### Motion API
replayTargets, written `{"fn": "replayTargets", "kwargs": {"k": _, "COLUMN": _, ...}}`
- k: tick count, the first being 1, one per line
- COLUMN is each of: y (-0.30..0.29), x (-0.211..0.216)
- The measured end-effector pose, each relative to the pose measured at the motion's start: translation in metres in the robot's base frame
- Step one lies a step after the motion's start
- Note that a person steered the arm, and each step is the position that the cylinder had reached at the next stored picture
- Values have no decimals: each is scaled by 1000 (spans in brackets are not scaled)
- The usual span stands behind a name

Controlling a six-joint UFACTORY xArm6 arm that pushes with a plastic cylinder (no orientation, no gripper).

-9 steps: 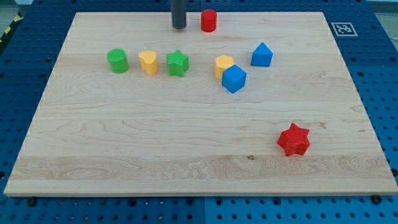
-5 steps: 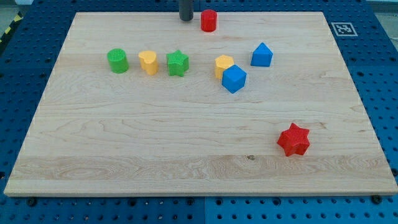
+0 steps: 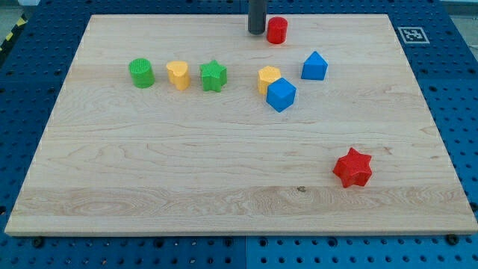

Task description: Slide the red circle to the blue triangle

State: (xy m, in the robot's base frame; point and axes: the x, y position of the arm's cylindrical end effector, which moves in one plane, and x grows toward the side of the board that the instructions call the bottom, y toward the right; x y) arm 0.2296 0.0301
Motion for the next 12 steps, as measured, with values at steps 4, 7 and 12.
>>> {"fn": "replayTargets", "kwargs": {"k": 4, "y": 59, "x": -3}}
{"fn": "replayTargets", "kwargs": {"k": 7, "y": 67, "x": 15}}
{"fn": "replayTargets", "kwargs": {"k": 12, "y": 58, "x": 25}}
